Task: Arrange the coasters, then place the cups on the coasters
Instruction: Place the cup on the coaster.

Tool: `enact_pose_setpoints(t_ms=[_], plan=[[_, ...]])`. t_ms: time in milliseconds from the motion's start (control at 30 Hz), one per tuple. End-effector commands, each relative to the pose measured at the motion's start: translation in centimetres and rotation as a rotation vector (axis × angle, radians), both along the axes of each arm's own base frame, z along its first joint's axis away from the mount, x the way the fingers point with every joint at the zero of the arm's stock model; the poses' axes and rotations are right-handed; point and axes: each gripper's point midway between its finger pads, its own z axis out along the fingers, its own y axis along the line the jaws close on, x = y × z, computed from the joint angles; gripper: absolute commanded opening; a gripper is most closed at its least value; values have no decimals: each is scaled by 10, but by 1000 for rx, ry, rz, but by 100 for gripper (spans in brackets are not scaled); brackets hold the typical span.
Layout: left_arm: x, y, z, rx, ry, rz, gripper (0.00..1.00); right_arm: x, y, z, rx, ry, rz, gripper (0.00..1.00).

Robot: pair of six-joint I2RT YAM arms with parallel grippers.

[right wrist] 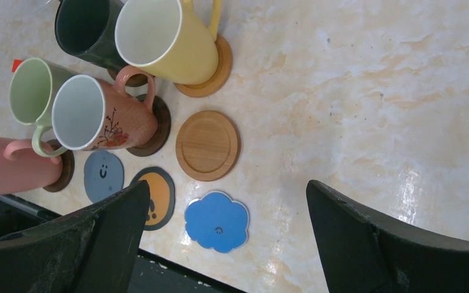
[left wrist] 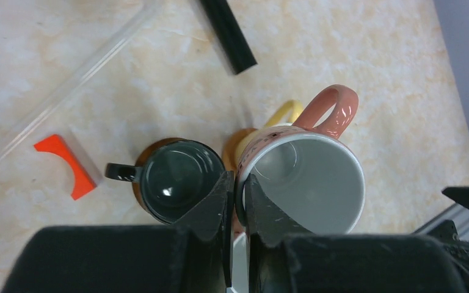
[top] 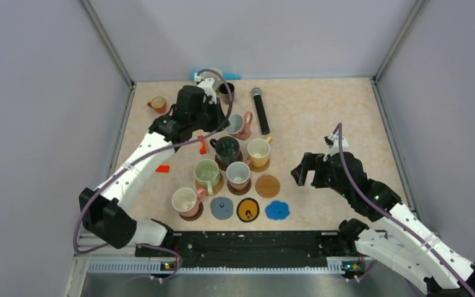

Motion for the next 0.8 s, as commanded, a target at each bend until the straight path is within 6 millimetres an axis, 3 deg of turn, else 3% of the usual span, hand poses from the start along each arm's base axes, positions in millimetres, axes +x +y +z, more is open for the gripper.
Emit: enact_pose_setpoints(t_ms=[0, 467, 767], plan=[[-25, -17, 22, -49, -60, -49, 0, 4, -8, 6, -2, -33, -47, 98], [-89, -64, -6, 48, -50, -141, 0, 4, -23, 19, 39, -98, -123, 98], [-107, -103, -24, 115, -32, -219, 0, 2, -28, 24, 59, -116, -142, 98]])
